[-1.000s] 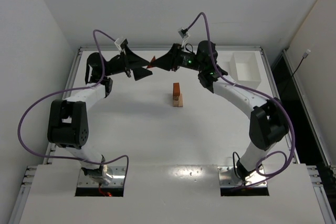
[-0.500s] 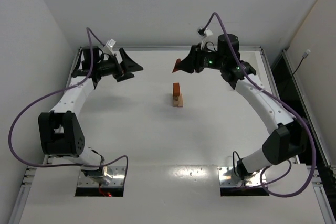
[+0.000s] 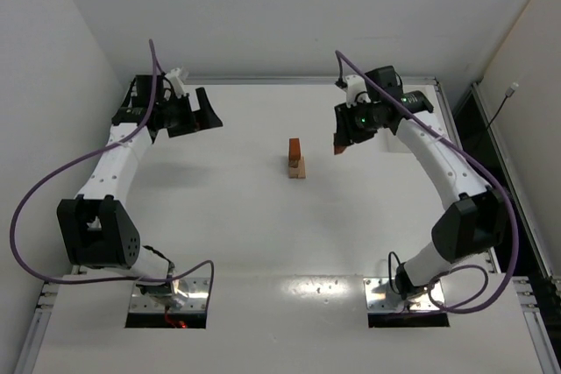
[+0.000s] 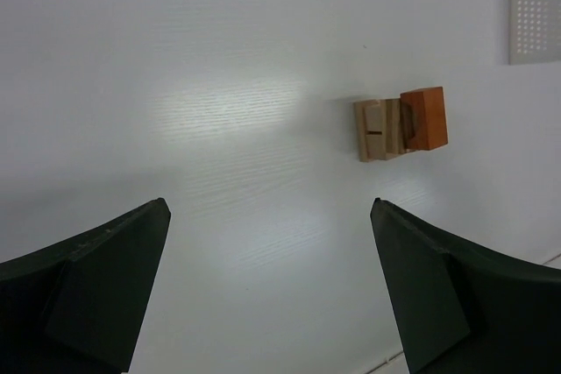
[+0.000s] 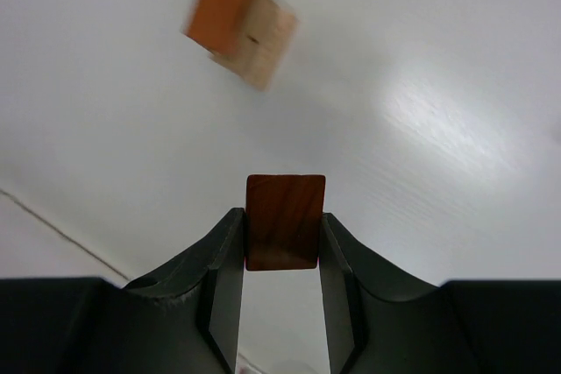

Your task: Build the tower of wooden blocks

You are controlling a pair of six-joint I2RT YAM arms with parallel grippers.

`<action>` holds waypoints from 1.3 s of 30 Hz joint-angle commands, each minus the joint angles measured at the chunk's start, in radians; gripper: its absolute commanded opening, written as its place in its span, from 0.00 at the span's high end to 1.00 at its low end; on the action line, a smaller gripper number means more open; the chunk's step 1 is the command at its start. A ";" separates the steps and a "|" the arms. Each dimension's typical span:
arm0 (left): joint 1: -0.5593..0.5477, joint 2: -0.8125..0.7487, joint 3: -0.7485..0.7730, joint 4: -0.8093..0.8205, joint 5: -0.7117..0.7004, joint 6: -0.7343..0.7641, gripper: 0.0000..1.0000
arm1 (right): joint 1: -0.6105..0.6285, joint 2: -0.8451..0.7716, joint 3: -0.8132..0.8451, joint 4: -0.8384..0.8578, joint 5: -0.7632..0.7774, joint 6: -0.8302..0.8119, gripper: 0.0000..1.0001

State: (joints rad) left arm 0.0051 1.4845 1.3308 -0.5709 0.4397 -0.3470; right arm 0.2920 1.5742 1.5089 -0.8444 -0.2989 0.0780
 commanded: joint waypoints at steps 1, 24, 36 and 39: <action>-0.007 -0.041 0.033 -0.018 -0.036 0.037 0.02 | -0.066 0.062 -0.041 -0.133 0.133 -0.101 1.00; -0.007 0.016 0.073 -0.018 -0.065 0.048 0.02 | -0.097 0.656 0.263 -0.125 0.240 -0.133 1.00; -0.007 0.080 0.114 -0.037 -0.047 0.048 0.02 | -0.079 0.686 0.300 -0.071 0.261 -0.118 0.54; -0.007 0.080 0.104 -0.027 -0.038 0.037 0.02 | -0.079 0.624 0.248 -0.036 0.216 -0.109 0.38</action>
State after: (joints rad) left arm 0.0051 1.5681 1.4044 -0.6052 0.3832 -0.3149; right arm 0.2062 2.2734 1.7721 -0.9348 -0.0463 -0.0406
